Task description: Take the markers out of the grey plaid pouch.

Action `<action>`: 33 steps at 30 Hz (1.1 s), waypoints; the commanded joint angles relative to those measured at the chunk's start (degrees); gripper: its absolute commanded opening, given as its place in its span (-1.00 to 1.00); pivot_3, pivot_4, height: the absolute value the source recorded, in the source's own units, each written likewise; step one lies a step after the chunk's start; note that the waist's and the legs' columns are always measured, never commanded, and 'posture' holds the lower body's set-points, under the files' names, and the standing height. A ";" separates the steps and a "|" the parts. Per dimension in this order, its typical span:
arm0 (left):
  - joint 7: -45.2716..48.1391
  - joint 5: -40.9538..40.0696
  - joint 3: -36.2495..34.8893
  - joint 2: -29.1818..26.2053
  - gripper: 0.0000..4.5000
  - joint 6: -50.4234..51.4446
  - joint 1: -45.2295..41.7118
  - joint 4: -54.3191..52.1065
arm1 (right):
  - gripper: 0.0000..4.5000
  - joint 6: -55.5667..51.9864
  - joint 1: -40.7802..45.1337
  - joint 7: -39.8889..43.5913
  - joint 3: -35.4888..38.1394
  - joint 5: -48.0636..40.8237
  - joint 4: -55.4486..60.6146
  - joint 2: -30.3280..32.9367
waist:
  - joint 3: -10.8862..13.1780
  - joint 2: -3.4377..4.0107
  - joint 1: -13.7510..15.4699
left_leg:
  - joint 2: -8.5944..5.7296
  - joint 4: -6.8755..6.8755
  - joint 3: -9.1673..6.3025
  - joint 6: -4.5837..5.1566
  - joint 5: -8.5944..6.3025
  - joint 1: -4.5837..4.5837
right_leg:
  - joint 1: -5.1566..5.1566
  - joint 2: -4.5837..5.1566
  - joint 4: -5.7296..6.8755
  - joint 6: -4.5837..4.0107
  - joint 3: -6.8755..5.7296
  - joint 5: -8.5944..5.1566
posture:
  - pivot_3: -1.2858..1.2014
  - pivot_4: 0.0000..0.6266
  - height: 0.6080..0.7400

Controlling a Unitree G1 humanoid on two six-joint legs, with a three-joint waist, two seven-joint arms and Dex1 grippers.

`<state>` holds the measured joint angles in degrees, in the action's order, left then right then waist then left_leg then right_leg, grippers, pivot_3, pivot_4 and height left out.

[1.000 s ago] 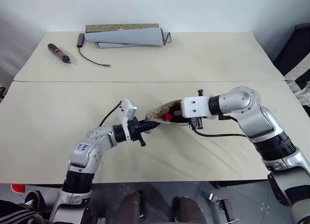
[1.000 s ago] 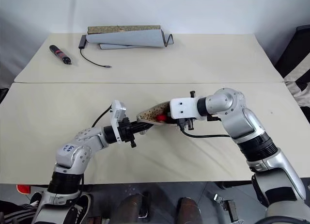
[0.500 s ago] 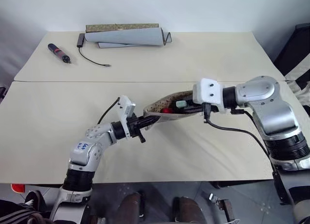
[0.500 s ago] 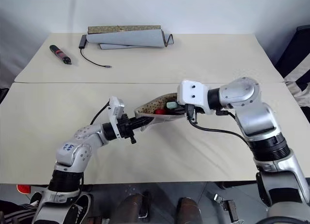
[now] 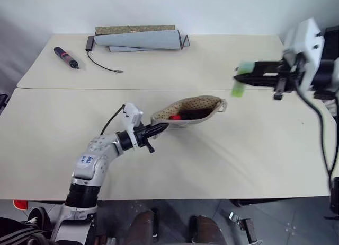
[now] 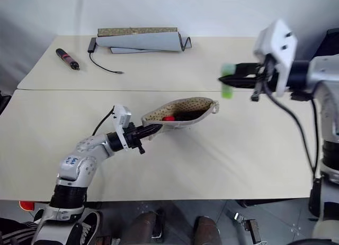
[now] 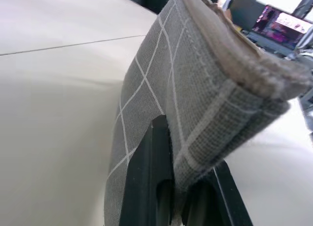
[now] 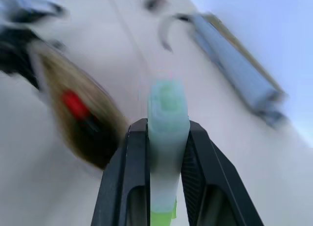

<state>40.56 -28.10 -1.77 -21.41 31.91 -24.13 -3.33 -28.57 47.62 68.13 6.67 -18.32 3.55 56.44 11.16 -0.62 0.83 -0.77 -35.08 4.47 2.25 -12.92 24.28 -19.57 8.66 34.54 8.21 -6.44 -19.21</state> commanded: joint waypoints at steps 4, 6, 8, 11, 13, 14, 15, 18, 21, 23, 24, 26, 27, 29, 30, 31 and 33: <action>0.81 -0.10 -0.49 0.15 -1.00 -1.88 -0.92 -0.35 | -0.80 27.55 -8.28 -9.48 -8.15 18.95 -13.11 0.46 | -0.01 -0.01 -0.01 | 0.01 -0.02 0.15 0.01 -0.02 -0.01 | 0.01 -0.01 0.06 0.02 0.05 0.01 | 0.03 -0.52 1.00; 0.80 -0.37 -0.31 0.31 -1.00 -1.60 -0.96 -0.83 | -0.80 34.48 -8.82 -15.55 -10.21 23.47 -17.51 -1.93 | 0.00 -0.01 -0.09 | 0.01 -0.04 0.21 0.05 0.00 -0.02 | -0.03 -0.01 0.16 0.03 0.10 0.01 | 0.03 -0.52 1.00; 0.81 -0.55 -0.24 0.33 -1.00 -1.38 -0.77 -1.25 | -0.80 39.12 -9.10 -19.88 -12.23 27.09 -21.13 -4.09 | 0.02 0.03 -0.21 | 0.02 -0.05 0.24 0.23 0.13 -0.02 | -0.05 -0.01 0.19 0.03 0.15 0.01 | 0.03 -0.52 1.00; 0.66 -0.76 -0.22 0.34 -1.00 -1.00 -0.39 -1.91 | -0.80 44.40 -9.59 -27.28 -14.48 32.74 -25.38 -6.53 | 0.02 0.03 -0.75 | 0.05 -0.05 0.24 0.24 0.17 -0.04 | -0.04 -0.07 0.24 0.03 0.17 0.01 | 0.03 -0.52 1.00; 0.59 -0.90 -0.24 0.38 -1.00 -0.86 -0.19 -2.19 | -0.80 44.97 -10.52 -29.27 -14.71 33.29 -26.82 -8.06 | 0.02 0.03 -0.86 | 0.08 -0.06 0.22 0.24 0.19 -0.05 | 0.00 -0.11 0.25 0.03 0.17 0.01 | 0.03 -0.52 1.00; 0.56 -0.96 -0.25 0.42 -1.00 -0.78 -0.18 -2.23 | -0.80 44.95 -11.18 -29.35 -15.05 33.72 -27.18 -8.37 | 0.02 0.03 -0.88 | 0.08 -0.06 0.22 0.24 0.19 -0.06 | 0.01 -0.11 0.25 0.02 0.17 0.01 | 0.03 -0.52 1.00; 0.54 -1.02 -0.27 0.45 -1.00 -0.68 -0.17 -2.26 | -0.80 45.36 -11.77 -29.78 -15.22 34.12 -27.23 -8.71 | 0.02 0.03 -0.89 | 0.08 -0.07 0.21 0.24 0.19 -0.06 | 0.01 -0.11 0.25 0.02 0.17 0.01 | 0.03 -0.52 1.00; 0.49 -0.98 -0.24 0.67 -1.00 -0.63 -0.12 -2.32 | -0.36 43.20 -13.52 -28.30 -14.08 31.22 -26.61 -10.73 | 0.02 0.03 -0.82 | 0.09 -0.09 0.18 0.26 0.20 -0.07 | 0.08 -0.13 0.24 0.02 0.15 0.01 | 0.03 -0.52 1.00; 0.42 -0.99 -0.08 0.94 -1.00 -0.37 -0.04 -2.52 | 0.09 42.05 -14.23 -28.01 -13.80 31.31 -26.07 -11.06 | 0.02 0.03 -0.82 | 0.09 -0.11 0.17 0.27 0.20 -0.07 | 0.09 -0.12 0.25 0.03 0.16 0.01 | 0.03 -0.52 1.00; 0.47 -0.98 -0.04 1.00 -1.00 -0.27 0.04 -2.64 | 0.36 37.43 -14.60 -25.06 -11.80 26.40 -23.45 -12.27 | 0.02 0.03 -0.87 | 0.09 -0.12 0.17 0.27 0.20 -0.08 | 0.09 -0.12 0.24 0.03 0.16 0.01 | 0.03 -0.52 1.00; 0.55 -0.90 0.02 0.95 -1.00 -0.28 0.06 -2.67 | 0.51 33.09 -14.89 -22.32 -10.12 21.46 -20.64 -13.11 | 0.02 0.03 -0.84 | 0.09 -0.12 0.17 0.27 0.20 -0.09 | 0.08 -0.12 0.21 0.02 0.17 0.01 | 0.03 -0.52 1.00; 0.62 -0.94 0.02 0.93 -1.00 -0.19 0.19 -2.76 | 0.51 23.63 -14.86 -18.79 -5.84 11.27 -14.79 -15.12 | 0.02 0.03 -0.89 | 0.12 -0.12 0.15 0.27 0.21 -0.09 | 0.09 -0.13 0.23 0.02 0.16 0.01 | 0.03 -0.52 1.00; 0.68 -0.91 0.04 0.89 -1.00 -0.23 0.29 -2.83 | 0.51 20.28 -14.91 -18.05 -4.39 8.27 -12.69 -15.61 | 0.02 0.03 -0.95 | 0.13 -0.12 0.14 0.27 0.21 -0.09 | 0.08 -0.15 0.25 0.01 0.17 0.02 | 0.03 -0.52 1.00; 0.68 -0.97 0.05 0.89 -1.00 -0.18 0.33 -2.91 | 0.51 16.79 -16.11 -15.19 -4.14 6.36 -9.07 -14.06 | 0.02 0.03 -0.84 | 0.16 -0.12 0.15 0.28 0.20 -0.09 | 0.09 -0.15 0.31 -0.02 0.15 0.04 | 0.03 -0.52 1.00; 0.66 -0.98 0.07 0.94 -1.00 -0.18 0.24 -2.81 | 0.51 15.66 -16.41 -14.50 -3.79 5.88 -7.64 -13.25 | 0.02 0.03 -0.79 | 0.16 -0.12 0.14 0.28 0.20 -0.09 | 0.09 -0.15 0.31 -0.02 0.14 0.04 | 0.03 -0.52 1.00; 0.69 -0.95 0.15 1.05 -1.00 -0.22 0.04 -2.57 | 0.51 13.08 -15.87 -13.31 -2.80 3.68 -5.56 -12.29 | 0.02 0.03 -0.59 | 0.15 -0.12 0.14 0.29 0.19 -0.09 | 0.09 -0.14 0.30 -0.02 0.14 0.04 | 0.03 -0.52 1.00; 0.74 -0.91 0.25 1.18 -1.00 -0.32 -0.19 -2.33 | 0.51 10.33 -14.12 -12.36 -1.31 0.70 -2.65 -11.38 | 0.02 0.03 -0.36 | 0.14 -0.13 0.14 0.29 0.15 -0.06 | 0.08 -0.09 0.22 -0.02 0.12 0.04 | 0.03 -0.52 1.00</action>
<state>40.90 -28.08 -1.29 -20.48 32.04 -24.03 -3.83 -16.16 31.72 54.76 1.92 -14.32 -3.03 43.35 11.18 -0.58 0.46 -0.64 -35.21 4.62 2.43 -12.84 24.21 -19.50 8.58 34.74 8.20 -6.30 -19.17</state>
